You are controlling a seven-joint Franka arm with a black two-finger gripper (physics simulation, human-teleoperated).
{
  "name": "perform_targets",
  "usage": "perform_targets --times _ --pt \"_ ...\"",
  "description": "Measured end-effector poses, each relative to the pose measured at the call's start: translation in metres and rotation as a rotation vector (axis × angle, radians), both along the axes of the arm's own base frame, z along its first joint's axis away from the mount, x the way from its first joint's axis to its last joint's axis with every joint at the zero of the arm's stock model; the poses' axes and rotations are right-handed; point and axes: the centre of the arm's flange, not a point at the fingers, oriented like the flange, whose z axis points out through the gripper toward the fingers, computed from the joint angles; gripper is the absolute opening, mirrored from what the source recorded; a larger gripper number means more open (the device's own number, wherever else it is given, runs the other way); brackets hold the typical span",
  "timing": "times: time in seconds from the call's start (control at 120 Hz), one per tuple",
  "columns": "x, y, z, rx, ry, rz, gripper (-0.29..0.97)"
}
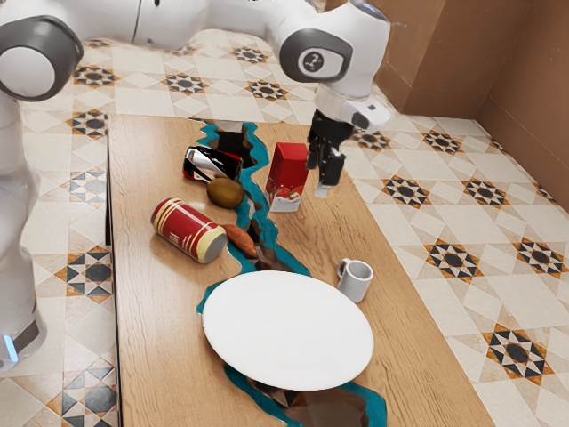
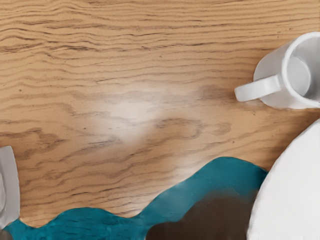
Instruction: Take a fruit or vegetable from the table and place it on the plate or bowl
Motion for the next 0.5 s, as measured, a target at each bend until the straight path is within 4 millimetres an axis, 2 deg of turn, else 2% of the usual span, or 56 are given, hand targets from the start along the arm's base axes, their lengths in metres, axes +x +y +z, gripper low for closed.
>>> perform_targets --times 0.083,0.2,0.3,0.383,0.5 --pt "-0.058 -0.008 -0.008 0.028 -0.009 -0.085 0.68" --pt "-0.112 0.018 -0.023 0.006 -0.033 -0.169 0.68" --pt "-0.128 0.052 -0.04 -0.008 -0.012 -0.173 0.68" --pt "-0.133 0.075 -0.059 -0.018 0.016 -0.179 0.68" --pt "-0.135 0.095 -0.083 -0.009 0.042 -0.202 0.68"
